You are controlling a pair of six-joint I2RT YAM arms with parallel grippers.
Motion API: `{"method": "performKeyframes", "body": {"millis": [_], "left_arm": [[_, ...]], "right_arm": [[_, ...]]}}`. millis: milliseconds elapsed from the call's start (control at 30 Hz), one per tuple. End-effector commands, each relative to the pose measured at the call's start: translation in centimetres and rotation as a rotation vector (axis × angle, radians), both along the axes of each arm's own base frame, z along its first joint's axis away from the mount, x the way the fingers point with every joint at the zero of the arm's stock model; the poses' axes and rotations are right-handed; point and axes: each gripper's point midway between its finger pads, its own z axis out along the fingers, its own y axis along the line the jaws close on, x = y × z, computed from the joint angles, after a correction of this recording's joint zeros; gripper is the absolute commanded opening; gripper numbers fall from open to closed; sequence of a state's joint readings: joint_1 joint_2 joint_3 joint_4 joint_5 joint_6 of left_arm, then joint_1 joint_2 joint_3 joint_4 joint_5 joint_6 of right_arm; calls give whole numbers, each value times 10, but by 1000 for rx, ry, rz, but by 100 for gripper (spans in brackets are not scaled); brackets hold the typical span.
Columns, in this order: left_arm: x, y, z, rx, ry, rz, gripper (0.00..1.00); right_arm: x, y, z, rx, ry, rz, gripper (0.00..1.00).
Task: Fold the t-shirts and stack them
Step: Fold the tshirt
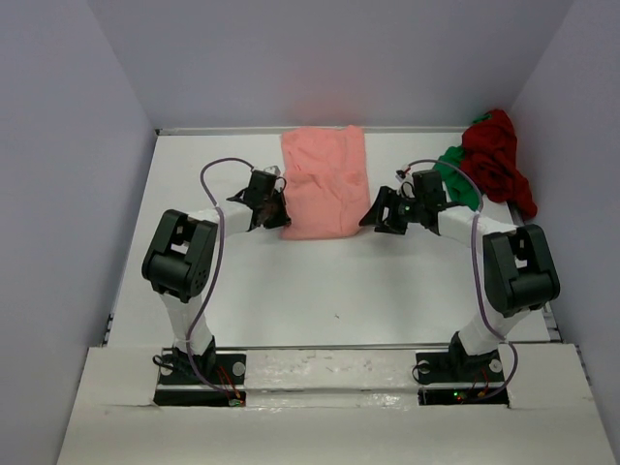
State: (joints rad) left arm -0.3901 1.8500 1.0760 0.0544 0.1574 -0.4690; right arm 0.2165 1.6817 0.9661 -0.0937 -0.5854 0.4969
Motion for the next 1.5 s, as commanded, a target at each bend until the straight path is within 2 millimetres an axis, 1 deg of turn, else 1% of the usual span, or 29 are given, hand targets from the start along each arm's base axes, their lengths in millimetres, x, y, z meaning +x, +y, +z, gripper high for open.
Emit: {"method": "performKeyframes", "body": {"millis": [0, 33, 67, 133, 167, 300, 367, 400, 433, 500, 533, 633, 767, 833, 933, 967, 1033, 1067, 1100, 1133, 1167, 1200, 1233, 1267, 1300, 1333, 1400, 1467], "left_arm": [[6, 2, 16, -3, -39, -17, 0], [7, 4, 15, 0, -37, -14, 0], [8, 6, 15, 2, -38, -11, 0], [7, 8, 14, 0, -34, -8, 0], [8, 10, 13, 1, -32, -6, 0], [8, 13, 12, 4, -30, -2, 0], [8, 15, 12, 8, -30, 0, 0], [8, 16, 12, 9, -30, 4, 0], [9, 17, 12, 10, -31, 4, 0], [9, 19, 11, 12, -28, 9, 0], [9, 20, 11, 10, -28, 11, 0], [8, 18, 13, -10, -30, 3, 0], [7, 14, 26, -44, -53, -4, 0], [5, 13, 42, -59, -81, -7, 0], [3, 11, 56, -66, -96, -8, 0], [2, 8, 65, -72, -111, -11, 0], [2, 2, 73, -84, -125, -19, 0], [2, -2, 77, -91, -131, -24, 0], [2, -13, 78, -100, -131, -39, 0], [2, -18, 77, -103, -127, -48, 0], [1, -25, 66, -101, -99, -60, 0], [5, -32, 68, -113, -100, -70, 0], [2, -43, 64, -121, -91, -95, 0], [1, -50, 53, -117, -69, -103, 0], [4, -57, 55, -128, -79, -111, 0], [1, -66, 45, -125, -59, -126, 0], [4, -78, 42, -134, -60, -139, 0], [4, -87, 34, -140, -45, -157, 0]], "right_arm": [[16, 3, 23, 9, -135, 14, 72], [18, 3, 22, 6, -140, 20, 72], [25, 5, 23, 12, -167, 20, 72], [32, 7, 25, 19, -194, 20, 72], [35, 7, 19, 18, -184, 17, 72], [47, 11, 8, 31, -174, 10, 72], [56, 15, 9, 47, -188, 11, 72], [59, 16, 2, 49, -176, 8, 72], [62, 17, 1, 52, -179, 9, 72], [72, 19, 3, 54, -194, 9, 72], [76, 15, -2, 51, -187, 0, 72], [82, 19, 3, 73, -205, 9, 72], [87, 23, 4, 88, -205, 17, 72], [88, 22, 6, 85, -211, 10, 72], [88, 20, 9, 75, -215, 5, 72], [87, 20, 10, 72, -219, 5, 72], [87, 20, 11, 75, -219, 6, 72], [86, 21, 11, 83, -214, 13, 72], [87, 22, 9, 87, -207, 14, 72], [87, 23, 9, 92, -204, 16, 72], [89, 24, 9, 95, -202, 15, 72], [89, 24, 8, 97, -198, 14, 72], [89, 24, 9, 100, -198, 16, 72], [89, 24, 9, 99, -198, 13, 72], [88, 24, 10, 99, -200, 12, 72], [87, 23, 12, 93, -207, 9, 72], [86, 21, 13, 81, -214, 7, 72], [87, 19, 12, 69, -213, 2, 72]]}}
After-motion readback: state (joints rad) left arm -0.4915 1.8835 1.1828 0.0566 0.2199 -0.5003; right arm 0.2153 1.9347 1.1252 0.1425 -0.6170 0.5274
